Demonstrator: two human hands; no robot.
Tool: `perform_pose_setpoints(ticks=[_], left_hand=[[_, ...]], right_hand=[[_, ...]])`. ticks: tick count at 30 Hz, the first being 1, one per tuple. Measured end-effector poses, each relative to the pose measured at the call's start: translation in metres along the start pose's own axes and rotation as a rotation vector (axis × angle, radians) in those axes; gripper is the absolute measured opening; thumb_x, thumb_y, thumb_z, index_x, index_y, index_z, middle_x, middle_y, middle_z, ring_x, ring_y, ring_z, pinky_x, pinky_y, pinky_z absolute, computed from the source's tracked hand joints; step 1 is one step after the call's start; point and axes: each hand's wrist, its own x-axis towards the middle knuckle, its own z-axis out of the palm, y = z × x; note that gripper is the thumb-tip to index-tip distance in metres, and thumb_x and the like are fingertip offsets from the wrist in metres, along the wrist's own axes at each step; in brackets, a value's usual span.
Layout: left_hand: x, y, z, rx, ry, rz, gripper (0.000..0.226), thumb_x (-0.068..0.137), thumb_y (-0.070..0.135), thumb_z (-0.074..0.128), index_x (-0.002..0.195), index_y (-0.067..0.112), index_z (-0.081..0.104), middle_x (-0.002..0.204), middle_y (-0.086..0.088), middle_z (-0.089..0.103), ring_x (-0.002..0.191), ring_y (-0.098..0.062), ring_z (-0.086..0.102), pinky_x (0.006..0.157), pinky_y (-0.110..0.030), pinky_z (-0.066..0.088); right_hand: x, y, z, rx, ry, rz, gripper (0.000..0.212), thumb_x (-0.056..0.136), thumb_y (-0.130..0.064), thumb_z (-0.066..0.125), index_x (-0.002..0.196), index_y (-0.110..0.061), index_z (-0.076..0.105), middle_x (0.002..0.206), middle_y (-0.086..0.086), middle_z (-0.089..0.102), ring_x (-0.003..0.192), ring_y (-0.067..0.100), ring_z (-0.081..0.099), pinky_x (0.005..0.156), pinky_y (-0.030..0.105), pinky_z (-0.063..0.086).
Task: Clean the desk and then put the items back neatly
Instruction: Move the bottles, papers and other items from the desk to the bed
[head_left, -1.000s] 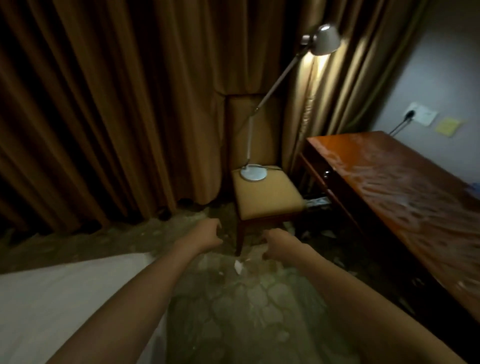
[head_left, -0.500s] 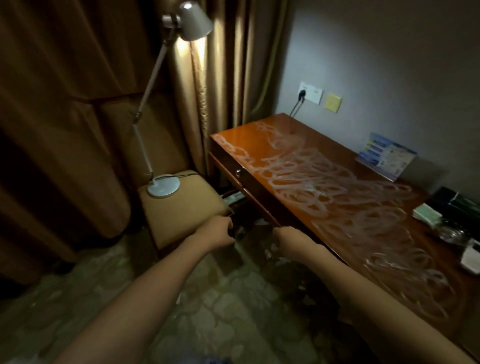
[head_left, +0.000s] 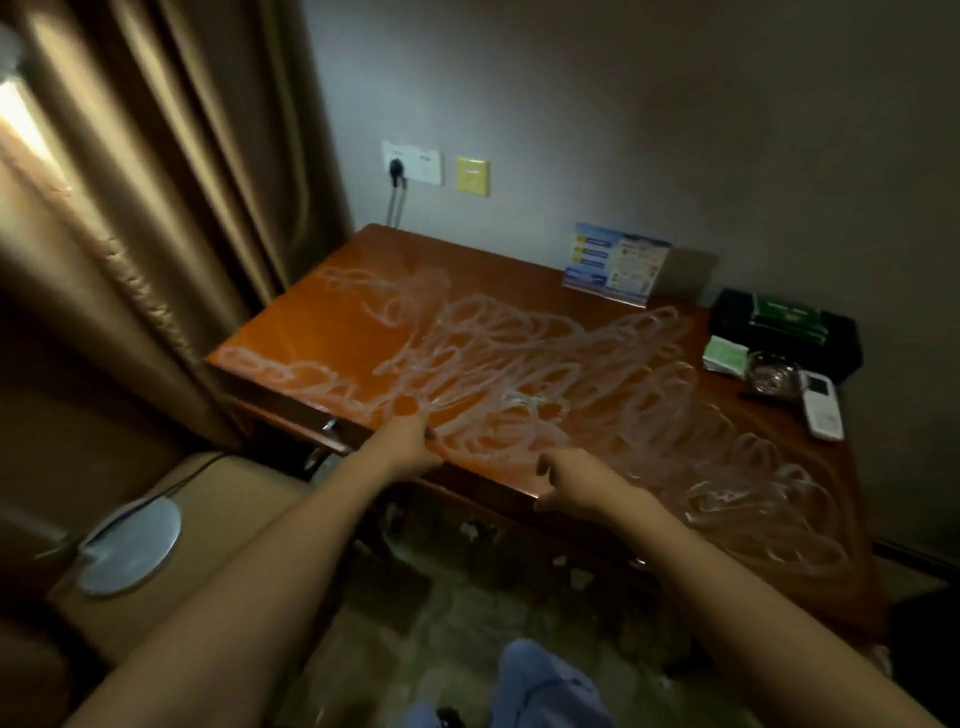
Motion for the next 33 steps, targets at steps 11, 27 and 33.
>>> perform_pose_setpoints(ticks=[11,27,33], left_hand=[[0.166,0.09,-0.024,0.048,-0.13,0.198,0.044,0.087,0.027,0.065,0.125,0.009,0.053,0.119,-0.01,0.059,0.102,-0.023,0.058,0.08,-0.029,0.046],[0.386,0.221,-0.129,-0.148,0.009,0.263,0.043,0.084,0.022,0.068,0.123,0.009,0.055,0.12,-0.005,0.059,0.104,-0.017,0.055,0.08,-0.021,0.038],[0.475,0.243,-0.141,-0.188,0.021,0.268,0.061,0.081,0.021,0.073,0.133,0.009,0.044,0.132,-0.018,0.044,0.108,-0.031,0.055,0.081,-0.034,0.049]], right_hand=[[0.091,0.092,-0.057,0.137,0.098,0.218,0.052,0.082,-0.032,0.072,0.126,-0.012,0.052,0.124,0.008,0.057,0.105,0.022,0.059,0.08,0.027,0.045],[0.246,0.207,-0.226,0.397,0.509,0.283,0.054,0.08,-0.028,0.073,0.128,-0.016,0.051,0.126,0.002,0.05,0.115,0.019,0.051,0.095,0.031,0.045],[0.297,0.237,-0.263,0.349,0.622,0.377,0.054,0.082,-0.033,0.071,0.128,-0.017,0.049,0.127,0.003,0.046,0.12,0.021,0.041,0.099,0.033,0.041]])
